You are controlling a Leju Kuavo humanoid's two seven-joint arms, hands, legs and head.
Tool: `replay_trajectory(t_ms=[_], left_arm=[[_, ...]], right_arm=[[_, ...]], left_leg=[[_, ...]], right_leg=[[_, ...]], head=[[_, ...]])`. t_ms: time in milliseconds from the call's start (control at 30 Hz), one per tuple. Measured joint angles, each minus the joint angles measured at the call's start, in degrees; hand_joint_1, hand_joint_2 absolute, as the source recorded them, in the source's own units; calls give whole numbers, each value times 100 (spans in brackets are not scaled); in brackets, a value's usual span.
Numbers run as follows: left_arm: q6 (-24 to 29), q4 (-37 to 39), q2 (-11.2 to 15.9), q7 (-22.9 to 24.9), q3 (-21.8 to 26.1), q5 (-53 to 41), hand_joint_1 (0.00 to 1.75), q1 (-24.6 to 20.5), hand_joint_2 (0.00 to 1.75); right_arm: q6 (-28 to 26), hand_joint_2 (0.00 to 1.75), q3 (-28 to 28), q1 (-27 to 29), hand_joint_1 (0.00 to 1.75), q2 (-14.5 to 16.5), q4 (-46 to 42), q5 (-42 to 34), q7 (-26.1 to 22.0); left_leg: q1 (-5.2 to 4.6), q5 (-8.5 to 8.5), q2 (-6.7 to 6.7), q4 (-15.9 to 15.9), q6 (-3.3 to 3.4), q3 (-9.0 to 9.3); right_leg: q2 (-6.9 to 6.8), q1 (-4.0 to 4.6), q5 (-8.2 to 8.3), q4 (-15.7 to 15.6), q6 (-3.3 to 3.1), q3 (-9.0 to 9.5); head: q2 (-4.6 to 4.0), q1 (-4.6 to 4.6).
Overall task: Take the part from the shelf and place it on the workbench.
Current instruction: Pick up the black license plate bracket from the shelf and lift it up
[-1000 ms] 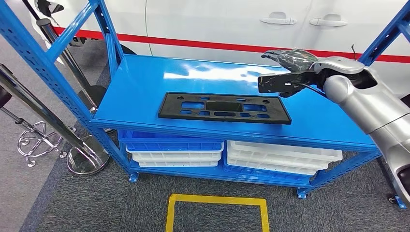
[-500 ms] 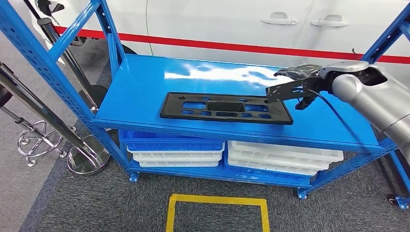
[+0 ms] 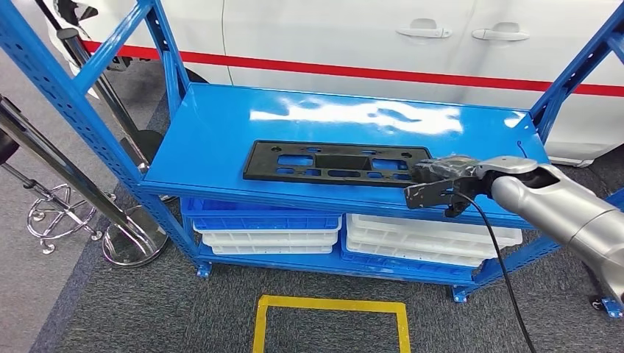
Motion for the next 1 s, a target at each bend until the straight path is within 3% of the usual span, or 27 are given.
replay_trajectory(t_ms=[100, 167, 333, 467, 667, 833, 1000], left_arm=[[7, 0, -10, 9, 0, 1, 0, 0, 0], [8, 0, -25, 11, 0, 5, 0, -1, 0], [5, 0, -65, 9, 0, 15, 0, -5, 0], [-3, 0, -85, 5, 0, -24, 0, -8, 0], [-7, 0, -95, 5, -8, -105, 0, 9, 0], [-1, 0, -98, 21, -29, -164, 0, 19, 0], [12, 0, -104, 49, -51, -202, 0, 11, 0]], right_arm=[[-505, 175, -90, 311, 0, 34, 78, 287, -202], [-1142, 175, -286, 638, 0, 143, 151, 680, -369], [-2828, 175, -1330, 1872, 0, 827, 284, 2168, -465], [-3342, 175, -2312, 2718, 0, 1422, 154, 3190, -505], [-4344, 175, -4068, 4272, 0, 2503, -816, 4456, -764], [-4894, 175, -4866, 4826, 0, 2977, -1432, 4679, -1036], [-5116, 175, -5243, 5164, 0, 3267, -2089, 4855, -1045]], left_leg=[[4, -2, 1, -2, -1, 4], [8, -5, 1, -4, -2, 15], [11, -12, 6, -7, -6, 41], [15, -12, 0, -10, -8, 49], [23, -30, -5, -13, -34, 65], [21, -34, -3, -15, -39, 73], [19, -39, 9, -15, -44, 77]], right_leg=[[0, 1, -1, 0, -2, 7], [1, 4, -4, 0, -5, 20], [6, 6, -9, 0, -10, 41], [-3, 9, -16, 0, -20, 49], [-4, 9, -40, 10, -50, 57], [-1, 11, -52, 12, -64, 65], [7, 8, -52, 12, -64, 65]], head=[[0, 0], [0, 0], [1, 0], [0, 1], [0, -1], [0, 1], [1, 0]])
